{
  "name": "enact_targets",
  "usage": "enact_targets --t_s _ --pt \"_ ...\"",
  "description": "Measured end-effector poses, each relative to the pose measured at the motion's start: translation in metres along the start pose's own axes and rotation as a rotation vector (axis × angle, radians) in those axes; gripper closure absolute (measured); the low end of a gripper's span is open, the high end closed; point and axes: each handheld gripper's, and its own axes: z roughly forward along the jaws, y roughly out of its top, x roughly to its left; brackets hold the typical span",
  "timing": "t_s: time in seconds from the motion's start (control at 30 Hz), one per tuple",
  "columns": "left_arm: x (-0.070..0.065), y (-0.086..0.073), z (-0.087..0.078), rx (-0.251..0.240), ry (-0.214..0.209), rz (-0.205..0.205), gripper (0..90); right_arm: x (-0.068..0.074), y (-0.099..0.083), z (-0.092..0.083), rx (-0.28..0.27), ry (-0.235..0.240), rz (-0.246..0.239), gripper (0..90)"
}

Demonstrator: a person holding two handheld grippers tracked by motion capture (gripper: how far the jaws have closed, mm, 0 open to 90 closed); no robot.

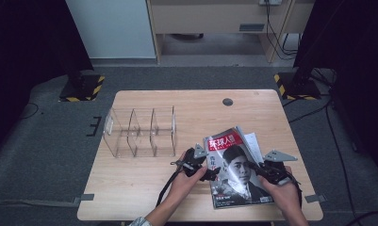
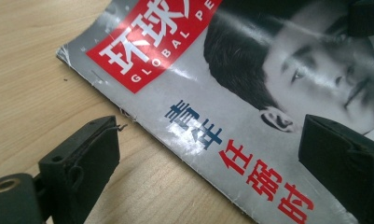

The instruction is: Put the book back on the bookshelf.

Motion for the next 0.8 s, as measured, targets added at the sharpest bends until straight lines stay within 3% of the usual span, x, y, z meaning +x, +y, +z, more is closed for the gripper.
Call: enact_targets --t_s 0.57,0.8 --pt "0.002 -0.002 0.009 0.024 -0.018 0.012 7.2 0.003 0.006 -0.01 -0.104 0.044 0.007 87.8" --pt "0.0 0.0 0.013 0.043 -0.066 -0.006 7.6 0.003 0.008 -0.014 -0.15 0.095 0.043 87.8"
